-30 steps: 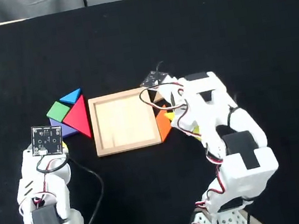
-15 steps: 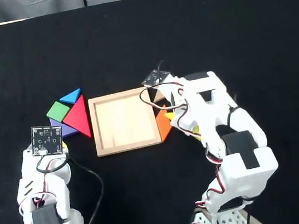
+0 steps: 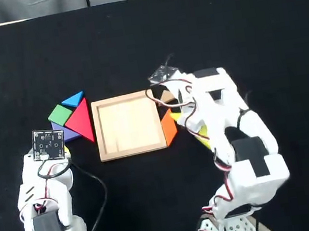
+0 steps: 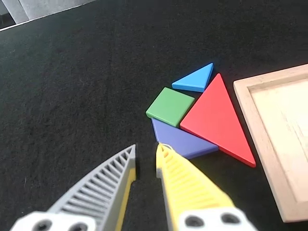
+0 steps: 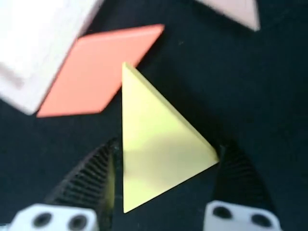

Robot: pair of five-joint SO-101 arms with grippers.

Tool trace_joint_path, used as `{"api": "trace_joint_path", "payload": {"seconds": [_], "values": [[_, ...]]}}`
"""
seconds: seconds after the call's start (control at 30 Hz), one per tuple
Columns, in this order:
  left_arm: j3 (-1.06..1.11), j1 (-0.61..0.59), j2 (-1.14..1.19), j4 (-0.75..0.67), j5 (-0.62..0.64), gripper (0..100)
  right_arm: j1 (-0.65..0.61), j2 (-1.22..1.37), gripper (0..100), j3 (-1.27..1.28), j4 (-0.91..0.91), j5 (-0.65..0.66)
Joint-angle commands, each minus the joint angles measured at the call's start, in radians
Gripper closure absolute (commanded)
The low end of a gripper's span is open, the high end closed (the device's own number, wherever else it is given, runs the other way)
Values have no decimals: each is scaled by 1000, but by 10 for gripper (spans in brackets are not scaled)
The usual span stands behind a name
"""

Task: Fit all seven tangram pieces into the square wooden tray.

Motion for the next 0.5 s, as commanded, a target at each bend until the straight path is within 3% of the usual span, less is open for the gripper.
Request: {"api": "trace_joint_path", "payload": {"seconds": [0.0, 0.3, 0.47], "values": [[19, 7, -8, 5, -2, 920, -29, -151, 800, -91, 95, 28], [19, 4, -8, 5, -2, 920, -298, -191, 800, -206, 212, 64], [19, -1, -8, 5, -2, 920, -511, -110, 800, -251, 190, 215]]}}
